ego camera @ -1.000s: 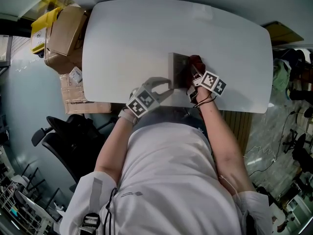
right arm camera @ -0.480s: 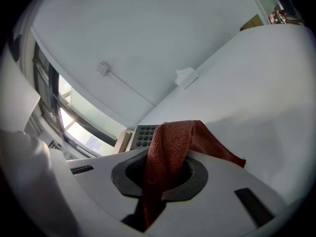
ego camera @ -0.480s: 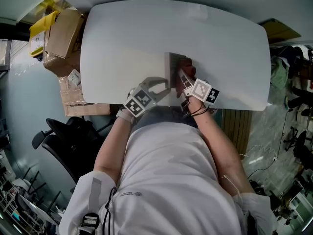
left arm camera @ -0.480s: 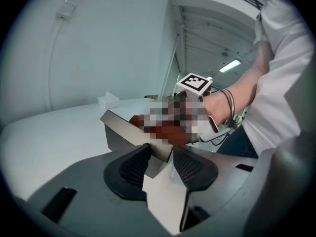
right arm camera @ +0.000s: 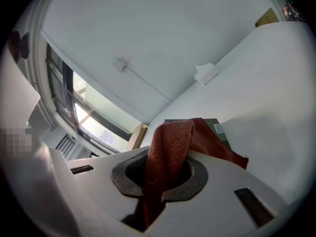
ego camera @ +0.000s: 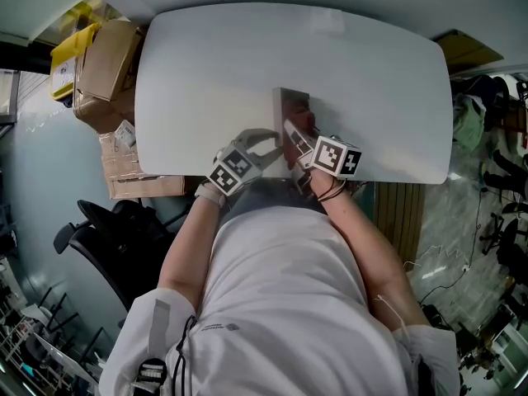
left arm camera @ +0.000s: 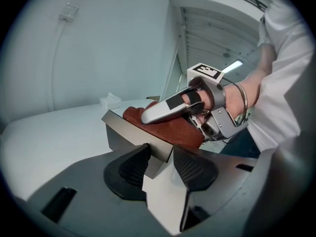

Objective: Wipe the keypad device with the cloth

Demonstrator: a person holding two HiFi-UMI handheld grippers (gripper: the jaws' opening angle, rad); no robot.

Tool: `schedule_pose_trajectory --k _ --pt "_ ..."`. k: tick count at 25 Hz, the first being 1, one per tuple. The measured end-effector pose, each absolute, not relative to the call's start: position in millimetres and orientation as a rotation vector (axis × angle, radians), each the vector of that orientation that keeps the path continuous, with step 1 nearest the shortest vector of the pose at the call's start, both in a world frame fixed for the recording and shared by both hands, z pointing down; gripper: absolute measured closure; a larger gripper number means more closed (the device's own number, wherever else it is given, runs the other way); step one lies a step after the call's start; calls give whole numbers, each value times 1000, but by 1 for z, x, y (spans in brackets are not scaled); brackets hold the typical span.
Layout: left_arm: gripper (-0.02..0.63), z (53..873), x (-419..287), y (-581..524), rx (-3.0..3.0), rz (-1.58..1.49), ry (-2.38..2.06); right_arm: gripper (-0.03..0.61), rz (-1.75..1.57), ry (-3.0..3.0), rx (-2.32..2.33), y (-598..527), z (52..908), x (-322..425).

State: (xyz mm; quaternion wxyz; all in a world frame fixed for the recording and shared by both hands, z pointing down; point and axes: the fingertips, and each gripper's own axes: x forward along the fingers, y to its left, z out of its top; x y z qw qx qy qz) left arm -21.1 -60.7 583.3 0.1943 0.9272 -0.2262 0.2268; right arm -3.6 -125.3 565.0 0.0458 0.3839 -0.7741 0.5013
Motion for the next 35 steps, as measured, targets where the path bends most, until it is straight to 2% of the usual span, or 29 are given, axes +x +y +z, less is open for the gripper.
schedule_pose_trajectory --k 6,11,15,18,28,35 --pt "453 572 -19 -62 2584 579 -676 525 1359 -2548 999 -119 530 -7" --pt "459 545 -40 -65 2500 388 -864 525 1202 -2697 1027 -121 488 12" --pt "560 503 -52 -65 2507 313 -1072 525 1004 -2786 972 -113 458 27" --pt "586 471 -50 -60 2518 269 -1208 525 904 -2835 918 -103 441 39" --pt "592 389 -15 -10 2446 171 -1505 525 808 -2976 765 -65 396 76" --pt "591 365 4 31 2406 153 -1648 525 784 -3015 691 -40 384 90"
